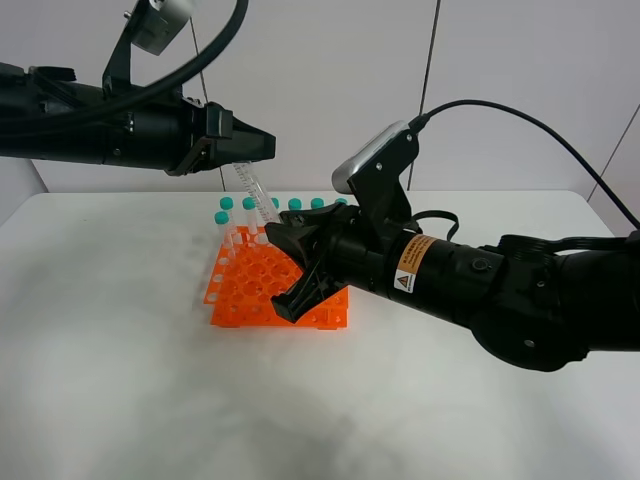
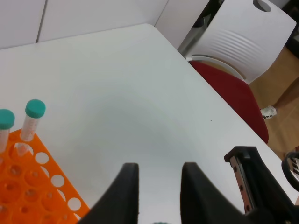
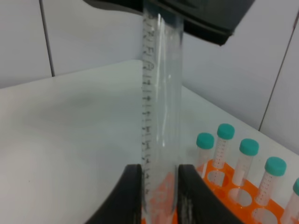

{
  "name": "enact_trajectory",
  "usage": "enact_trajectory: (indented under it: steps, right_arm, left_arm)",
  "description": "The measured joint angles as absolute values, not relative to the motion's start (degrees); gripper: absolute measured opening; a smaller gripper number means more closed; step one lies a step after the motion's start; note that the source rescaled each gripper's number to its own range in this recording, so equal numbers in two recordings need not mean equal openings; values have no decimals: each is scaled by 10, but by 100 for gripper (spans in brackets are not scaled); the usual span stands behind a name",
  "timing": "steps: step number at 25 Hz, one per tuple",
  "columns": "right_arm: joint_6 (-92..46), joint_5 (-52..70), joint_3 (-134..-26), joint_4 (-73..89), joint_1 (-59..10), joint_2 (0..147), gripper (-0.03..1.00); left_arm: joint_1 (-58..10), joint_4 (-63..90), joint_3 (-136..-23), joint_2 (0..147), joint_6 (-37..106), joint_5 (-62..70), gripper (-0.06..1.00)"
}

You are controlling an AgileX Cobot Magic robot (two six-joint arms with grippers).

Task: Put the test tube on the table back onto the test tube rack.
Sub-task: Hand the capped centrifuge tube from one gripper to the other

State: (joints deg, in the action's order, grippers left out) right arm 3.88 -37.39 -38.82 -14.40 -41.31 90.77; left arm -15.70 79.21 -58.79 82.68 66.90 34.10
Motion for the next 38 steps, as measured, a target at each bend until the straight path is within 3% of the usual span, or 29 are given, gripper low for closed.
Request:
enact_trajectory:
  steps: [6,8,10,11,14,38]
  right_arm:
    - [49,-378,-388,-173,-409,908,2]
    - [49,-382,-388,-189,-408,908,20]
    - [49,-385,-388,-210,-411,908,50]
    - [49,-388,-388,-214,-412,908,59]
    - [50,-392,-388,-217,-412,908,70]
    - [69,-405,-388,-218,-401,914,72]
  left_arm:
    - [-157,794,-588,827,670,334,1]
    - [-157,801,-588,827,671,327,1]
    - [-157,805,-588,827,672,311,1]
    - [-157,806,-588,827,672,304,1]
    - [-157,808,-588,827,672,299,1]
    - [-157,811,-588,827,673,318,1]
